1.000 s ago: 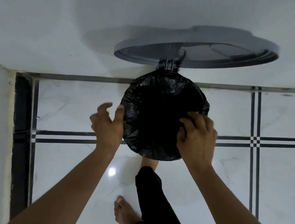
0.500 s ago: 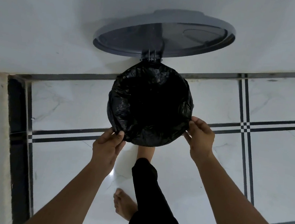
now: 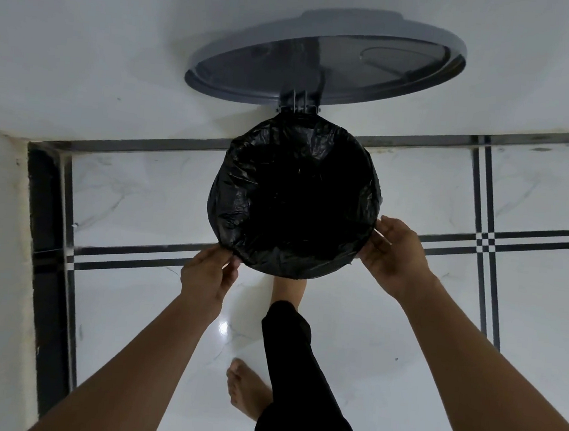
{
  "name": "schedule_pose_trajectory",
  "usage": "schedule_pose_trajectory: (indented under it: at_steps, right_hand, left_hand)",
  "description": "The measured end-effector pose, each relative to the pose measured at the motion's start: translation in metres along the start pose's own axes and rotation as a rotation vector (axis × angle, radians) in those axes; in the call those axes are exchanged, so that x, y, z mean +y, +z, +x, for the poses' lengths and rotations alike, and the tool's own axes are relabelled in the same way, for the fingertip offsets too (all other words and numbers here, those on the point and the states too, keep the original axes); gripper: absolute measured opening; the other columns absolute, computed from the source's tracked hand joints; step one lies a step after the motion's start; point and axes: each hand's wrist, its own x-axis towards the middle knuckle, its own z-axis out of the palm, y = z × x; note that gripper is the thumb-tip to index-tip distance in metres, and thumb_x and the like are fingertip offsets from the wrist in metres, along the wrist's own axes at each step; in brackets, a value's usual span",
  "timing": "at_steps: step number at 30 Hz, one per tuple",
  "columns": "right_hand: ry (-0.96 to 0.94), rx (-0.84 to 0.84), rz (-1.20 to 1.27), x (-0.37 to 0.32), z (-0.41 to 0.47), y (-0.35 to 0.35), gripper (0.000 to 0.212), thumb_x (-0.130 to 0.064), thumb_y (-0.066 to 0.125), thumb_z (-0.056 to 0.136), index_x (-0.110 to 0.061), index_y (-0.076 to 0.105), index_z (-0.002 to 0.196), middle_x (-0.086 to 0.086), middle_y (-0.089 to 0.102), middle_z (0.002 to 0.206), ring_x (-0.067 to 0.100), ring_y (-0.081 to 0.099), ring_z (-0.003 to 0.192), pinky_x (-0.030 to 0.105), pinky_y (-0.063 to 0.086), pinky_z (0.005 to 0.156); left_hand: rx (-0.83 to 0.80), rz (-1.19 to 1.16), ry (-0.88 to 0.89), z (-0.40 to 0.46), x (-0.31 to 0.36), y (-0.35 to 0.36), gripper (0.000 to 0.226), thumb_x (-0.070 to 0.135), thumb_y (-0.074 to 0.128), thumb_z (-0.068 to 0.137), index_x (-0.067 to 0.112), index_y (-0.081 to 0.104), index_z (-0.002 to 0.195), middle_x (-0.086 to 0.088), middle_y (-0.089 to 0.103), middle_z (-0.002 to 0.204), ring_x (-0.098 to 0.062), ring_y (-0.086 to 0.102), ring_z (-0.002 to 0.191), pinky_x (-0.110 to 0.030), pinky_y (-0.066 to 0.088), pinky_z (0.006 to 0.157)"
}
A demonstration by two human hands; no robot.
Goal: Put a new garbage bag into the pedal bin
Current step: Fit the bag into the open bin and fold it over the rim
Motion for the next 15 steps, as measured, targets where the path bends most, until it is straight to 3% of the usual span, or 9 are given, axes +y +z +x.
schedule_pose_trajectory:
  at_steps: [3, 6, 8, 10, 12, 15]
  right_hand:
    - [0.034, -0.017, -0.055, -0.003, -0.001, -0.002, 0.015, -0.022, 0.065, 0.096, -0.017, 0.074, 0.107, 0.003, 0.071, 0.106, 0.022, 0.067, 0.100, 0.037, 0.055, 0.102]
    - [0.037, -0.011, -0.055, -0.005, -0.002, 0.000, 0.015, -0.019, 0.069, 0.095, -0.016, 0.076, 0.107, 0.000, 0.071, 0.101, 0.021, 0.068, 0.098, 0.037, 0.061, 0.091]
    - [0.027, 0.009, -0.083, -0.008, -0.004, 0.005, 0.011, -0.017, 0.065, 0.097, -0.020, 0.075, 0.098, -0.005, 0.071, 0.094, 0.018, 0.066, 0.096, 0.034, 0.058, 0.085]
    - [0.005, 0.020, -0.098, -0.012, -0.003, 0.011, 0.022, -0.013, 0.059, 0.097, -0.022, 0.076, 0.088, -0.008, 0.072, 0.088, 0.016, 0.064, 0.092, 0.031, 0.053, 0.081]
    - [-0.026, 0.057, -0.112, -0.016, -0.001, 0.015, 0.027, -0.009, 0.054, 0.096, -0.019, 0.079, 0.095, -0.006, 0.075, 0.093, 0.016, 0.067, 0.091, 0.030, 0.053, 0.078]
    - [-0.046, 0.076, -0.087, -0.022, 0.003, 0.016, 0.019, -0.007, 0.053, 0.094, -0.012, 0.070, 0.089, 0.001, 0.075, 0.092, 0.022, 0.069, 0.091, 0.032, 0.058, 0.072]
  left_hand:
    - [-0.006, -0.099, -0.061, 0.009, 0.012, 0.004, 0.021, 0.001, 0.061, 0.097, 0.002, 0.066, 0.117, -0.011, 0.073, 0.100, -0.012, 0.073, 0.071, -0.021, 0.060, 0.063]
    - [-0.052, -0.132, -0.092, 0.015, 0.024, 0.006, 0.016, 0.006, 0.053, 0.097, 0.005, 0.064, 0.108, -0.010, 0.074, 0.103, -0.018, 0.074, 0.079, -0.027, 0.061, 0.067]
    - [-0.107, -0.223, -0.109, 0.012, 0.030, 0.003, 0.019, 0.018, 0.056, 0.088, 0.005, 0.061, 0.100, -0.011, 0.070, 0.096, -0.025, 0.069, 0.077, -0.032, 0.061, 0.069]
    - [-0.179, -0.284, -0.113, 0.009, 0.033, -0.002, 0.034, 0.033, 0.065, 0.086, 0.005, 0.066, 0.105, -0.009, 0.068, 0.092, -0.026, 0.065, 0.078, -0.035, 0.061, 0.072]
    - [-0.188, -0.227, -0.089, 0.010, 0.034, -0.001, 0.042, 0.046, 0.072, 0.091, 0.009, 0.072, 0.113, -0.005, 0.074, 0.093, -0.022, 0.070, 0.077, -0.035, 0.062, 0.074]
    - [-0.077, -0.168, -0.049, 0.013, 0.033, 0.007, 0.023, 0.035, 0.072, 0.097, 0.014, 0.074, 0.106, -0.002, 0.079, 0.096, -0.018, 0.075, 0.076, -0.030, 0.062, 0.071]
